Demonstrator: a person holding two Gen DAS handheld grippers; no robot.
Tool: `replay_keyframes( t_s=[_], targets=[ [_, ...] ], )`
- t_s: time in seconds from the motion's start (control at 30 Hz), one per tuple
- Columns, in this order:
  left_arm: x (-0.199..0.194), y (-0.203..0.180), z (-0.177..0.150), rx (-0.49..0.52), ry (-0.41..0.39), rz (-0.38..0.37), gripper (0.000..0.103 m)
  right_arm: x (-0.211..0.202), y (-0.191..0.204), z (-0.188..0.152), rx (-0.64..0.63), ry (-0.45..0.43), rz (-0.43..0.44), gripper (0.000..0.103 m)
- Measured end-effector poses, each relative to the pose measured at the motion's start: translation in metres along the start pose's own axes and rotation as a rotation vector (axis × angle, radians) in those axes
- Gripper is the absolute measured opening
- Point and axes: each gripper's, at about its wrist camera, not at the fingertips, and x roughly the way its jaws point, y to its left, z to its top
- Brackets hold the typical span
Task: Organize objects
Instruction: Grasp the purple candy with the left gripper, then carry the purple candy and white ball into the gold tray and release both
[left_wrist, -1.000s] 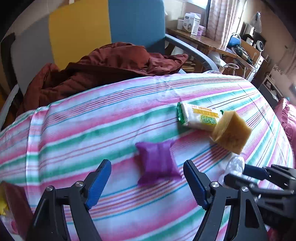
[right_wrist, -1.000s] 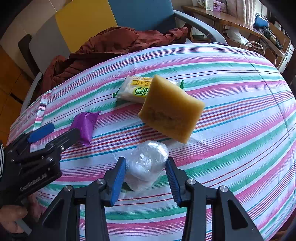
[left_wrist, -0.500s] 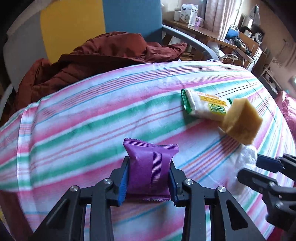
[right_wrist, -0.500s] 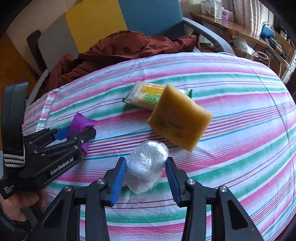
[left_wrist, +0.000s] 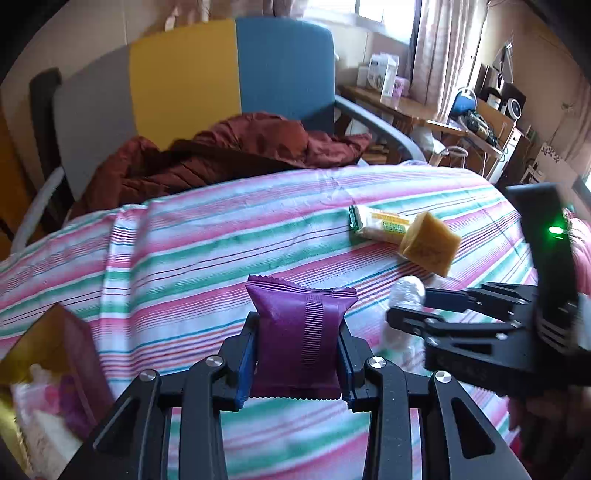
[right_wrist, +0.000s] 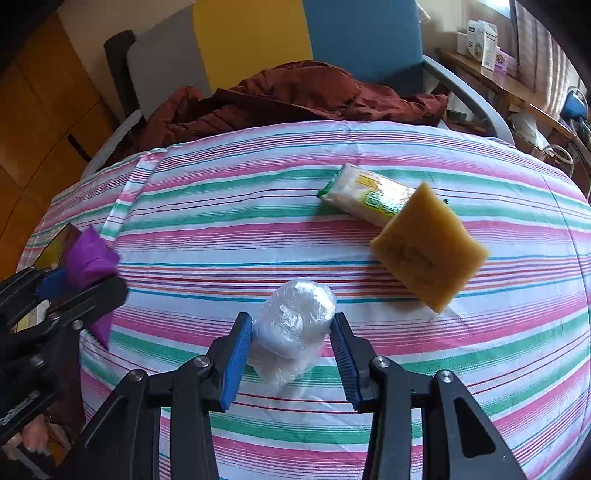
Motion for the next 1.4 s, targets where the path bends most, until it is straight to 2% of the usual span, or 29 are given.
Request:
replay_keyframes(
  t_s=[0.43, 0.83, 1.03, 1.2, 1.4],
  targets=[
    [-0.073, 0.030, -0.039, -0.029, -0.089, 0.070, 0.038, 0.000, 0.020, -0.002, -0.076, -0.023, 0.027, 0.044],
    [-0.108, 0.080, -0.077, -0.111, -0.093, 0.094, 0.038, -0.008, 0.042, 0.001, -0.106, 0.000, 0.047, 0.044],
    [-0.121, 0.108, -0.101, -0.168, -0.092, 0.086, 0.038, -0.035, 0.087, 0.002, -0.174, -0.032, 0.094, 0.044],
    [-0.146, 0.140, -0.122, -0.247, -0.118, 0.075, 0.038, -0.056, 0.148, -0.016, -0.261, -0.057, 0.174, 0.044],
    [-0.187, 0.195, -0.162, -0.372, -0.168, 0.135, 0.038, -0.069, 0.227, -0.041, -0.380, -0.070, 0.285, 0.044]
  ],
)
